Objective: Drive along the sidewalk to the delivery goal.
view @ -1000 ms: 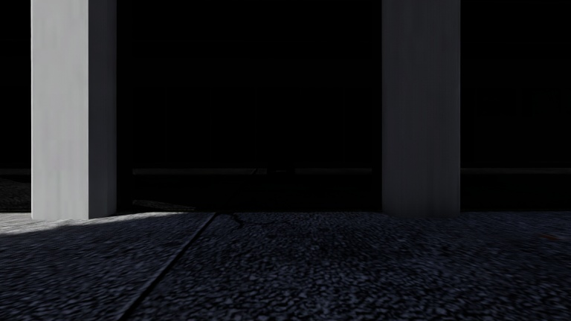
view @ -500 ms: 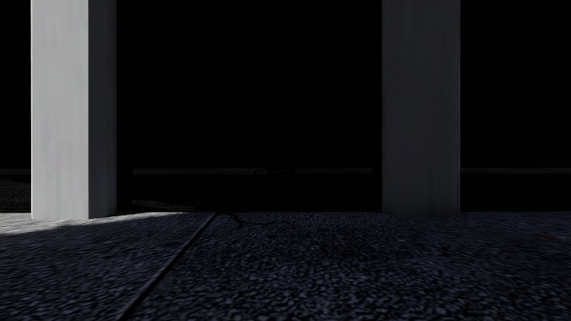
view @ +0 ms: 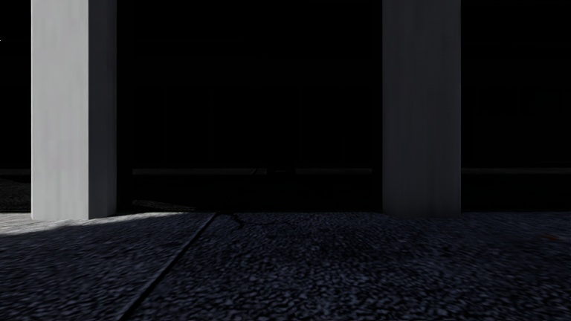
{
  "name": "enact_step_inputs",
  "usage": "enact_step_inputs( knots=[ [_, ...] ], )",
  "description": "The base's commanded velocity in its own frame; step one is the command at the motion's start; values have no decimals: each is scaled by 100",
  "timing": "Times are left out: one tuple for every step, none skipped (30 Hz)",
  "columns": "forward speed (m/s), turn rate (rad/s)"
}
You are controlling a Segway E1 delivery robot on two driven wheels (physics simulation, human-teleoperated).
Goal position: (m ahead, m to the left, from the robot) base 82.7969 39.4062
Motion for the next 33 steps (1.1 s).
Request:
enact_step_inputs(
  knots=[
    [90,42],
    [96,48],
    [96,48],
    [98,55],
    [98,58],
    [99,58],
    [99,58],
    [99,58],
    [99,61],
    [99,63],
    [99,63],
    [99,64],
    [99,64],
    [99,64],
    [99,64],
    [99,64],
    [99,64],
    [99,64],
    [99,64],
    [99,66],
    [99,69],
    [99,76],
    [99,76],
    [99,77],
    [99,78],
    [99,78],
    [99,78],
    [99,78],
    [99,78],
    [99,78],
    [99,78],
    [100,78],
    [100,78]
  ],
)
